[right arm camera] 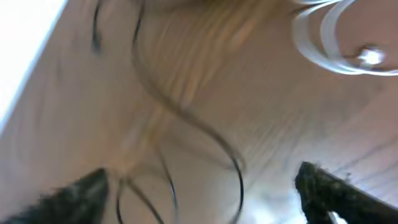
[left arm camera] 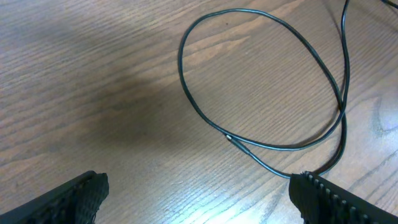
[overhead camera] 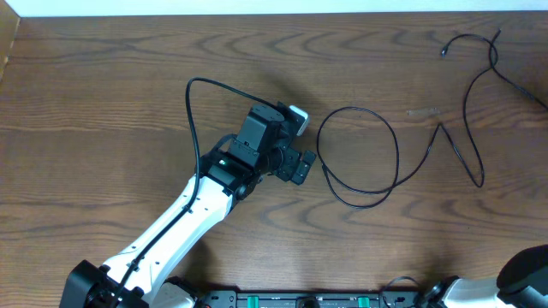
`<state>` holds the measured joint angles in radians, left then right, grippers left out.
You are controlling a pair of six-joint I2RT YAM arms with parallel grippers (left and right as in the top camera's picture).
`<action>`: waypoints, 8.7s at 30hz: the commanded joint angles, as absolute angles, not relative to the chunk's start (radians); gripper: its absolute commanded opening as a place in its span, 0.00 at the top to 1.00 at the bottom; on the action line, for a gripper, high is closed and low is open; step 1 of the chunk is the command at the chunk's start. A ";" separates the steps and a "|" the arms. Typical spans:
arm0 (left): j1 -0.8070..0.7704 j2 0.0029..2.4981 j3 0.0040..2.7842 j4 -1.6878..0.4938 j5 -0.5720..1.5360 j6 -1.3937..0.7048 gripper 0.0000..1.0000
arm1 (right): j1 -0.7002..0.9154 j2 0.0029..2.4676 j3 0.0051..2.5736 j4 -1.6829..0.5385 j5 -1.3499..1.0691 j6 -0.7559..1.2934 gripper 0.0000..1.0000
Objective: Untangle cables
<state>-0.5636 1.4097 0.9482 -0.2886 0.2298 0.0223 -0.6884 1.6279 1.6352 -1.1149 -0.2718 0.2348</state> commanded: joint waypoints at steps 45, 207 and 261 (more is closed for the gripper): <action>-0.561 1.404 0.952 -0.291 0.279 0.021 0.02 | -0.343 1.627 1.548 -0.899 -0.187 -0.213 0.99; -0.561 0.712 0.952 -0.456 -0.065 -0.016 0.00 | -0.068 0.214 1.467 -1.607 -0.539 -0.479 0.01; -0.561 0.712 0.952 -0.471 -0.064 -0.016 0.01 | -0.099 0.010 0.046 0.136 -0.200 0.069 0.01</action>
